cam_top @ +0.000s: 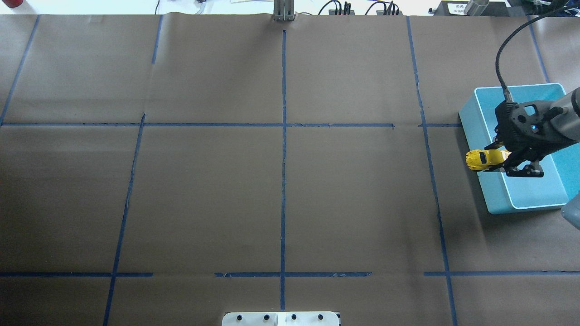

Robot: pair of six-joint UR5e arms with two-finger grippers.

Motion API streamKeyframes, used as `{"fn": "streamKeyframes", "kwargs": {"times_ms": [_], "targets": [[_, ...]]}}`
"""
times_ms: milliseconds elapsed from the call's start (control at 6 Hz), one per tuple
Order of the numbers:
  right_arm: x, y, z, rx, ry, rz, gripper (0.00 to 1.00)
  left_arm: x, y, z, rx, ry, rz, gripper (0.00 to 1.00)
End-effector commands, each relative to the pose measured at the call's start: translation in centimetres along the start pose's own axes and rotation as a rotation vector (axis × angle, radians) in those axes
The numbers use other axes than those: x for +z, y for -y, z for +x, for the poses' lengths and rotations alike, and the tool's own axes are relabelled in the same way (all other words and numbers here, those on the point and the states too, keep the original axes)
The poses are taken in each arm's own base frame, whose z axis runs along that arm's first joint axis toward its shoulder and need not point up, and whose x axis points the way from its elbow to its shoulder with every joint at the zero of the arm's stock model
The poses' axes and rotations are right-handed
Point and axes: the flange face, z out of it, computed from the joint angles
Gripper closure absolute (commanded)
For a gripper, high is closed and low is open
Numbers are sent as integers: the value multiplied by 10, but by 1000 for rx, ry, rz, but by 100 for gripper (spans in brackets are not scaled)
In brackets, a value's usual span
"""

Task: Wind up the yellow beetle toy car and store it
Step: 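Lift the car with the right gripper and carry it over the bin, then lower the car into the bin and open the right gripper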

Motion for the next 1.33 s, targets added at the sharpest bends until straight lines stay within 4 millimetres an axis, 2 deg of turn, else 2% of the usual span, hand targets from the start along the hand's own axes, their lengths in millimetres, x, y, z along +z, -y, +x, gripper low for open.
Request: {"fn": "streamKeyframes", "kwargs": {"times_ms": [0, 167, 500, 667, 833, 1000, 1167], "targets": [[-8, -75, -4, -36, 2, -51, 100, 0, 0, 0, -1, 0, 0, 0], [1, -114, 5, -67, 9, -87, 100, 0, 0, 0, 0, 0, 0, 0], [35, -152, 14, -56, 39, -148, 100, -1, 1, 0, 1, 0, 1, 0], [54, -164, 24, -49, 14, -133, 100, -1, 1, 0, 0, 0, 1, 0], [78, -171, 22, -15, 1, -112, 100, -1, 1, 0, 0, 0, 1, 0], [98, -164, 17, -7, 2, -94, 100, -1, 1, 0, 1, 0, 1, 0], [115, -161, 26, -10, 17, -95, 100, -1, 1, 1, 2, 0, 2, 0]]}}
